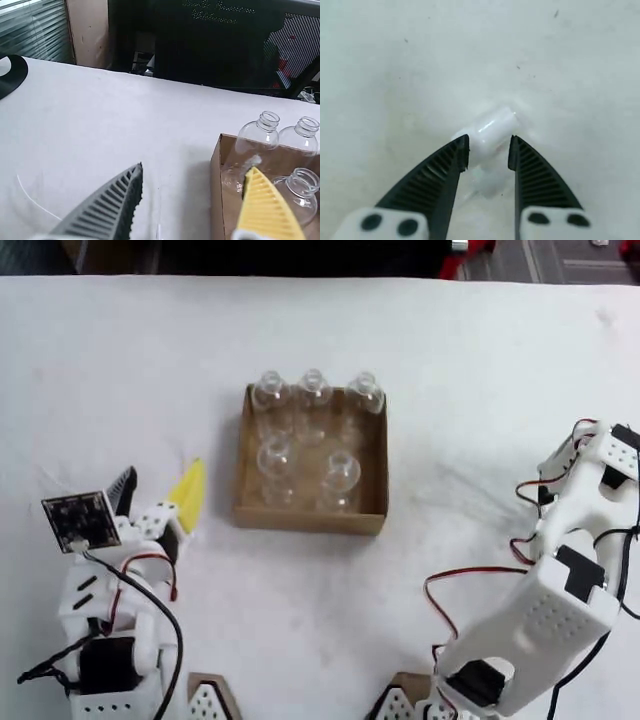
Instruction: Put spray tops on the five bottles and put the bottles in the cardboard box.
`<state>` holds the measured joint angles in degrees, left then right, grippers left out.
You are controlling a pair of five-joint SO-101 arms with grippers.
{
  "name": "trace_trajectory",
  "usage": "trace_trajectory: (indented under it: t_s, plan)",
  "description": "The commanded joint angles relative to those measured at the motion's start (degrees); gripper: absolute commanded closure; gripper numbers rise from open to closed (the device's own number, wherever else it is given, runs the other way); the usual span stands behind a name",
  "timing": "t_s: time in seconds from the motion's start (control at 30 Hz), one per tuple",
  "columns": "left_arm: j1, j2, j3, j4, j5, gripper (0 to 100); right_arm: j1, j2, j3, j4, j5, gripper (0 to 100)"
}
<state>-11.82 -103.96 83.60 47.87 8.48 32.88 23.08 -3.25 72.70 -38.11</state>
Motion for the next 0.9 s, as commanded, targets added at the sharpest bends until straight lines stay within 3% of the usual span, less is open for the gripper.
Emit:
trace_trajectory:
  t_s: [0.0, 0.4, 0.87]
  plan:
    - [0.7, -0.4, -0.4, -1.3, -0.6, 70, 0.9, 0.1, -1.6, -1.9, -0.4, 89.0]
    - [0.7, -0.4, -0.4, -1.3, -0.7, 70, 3.3, 0.3, -1.1, -4.4, -1.0, 89.0]
    - [0.7, -0.4, -0.4, -1.2, -0.8, 70, 1.3, 4.8, -1.6, -6.9, -0.4, 89.0]
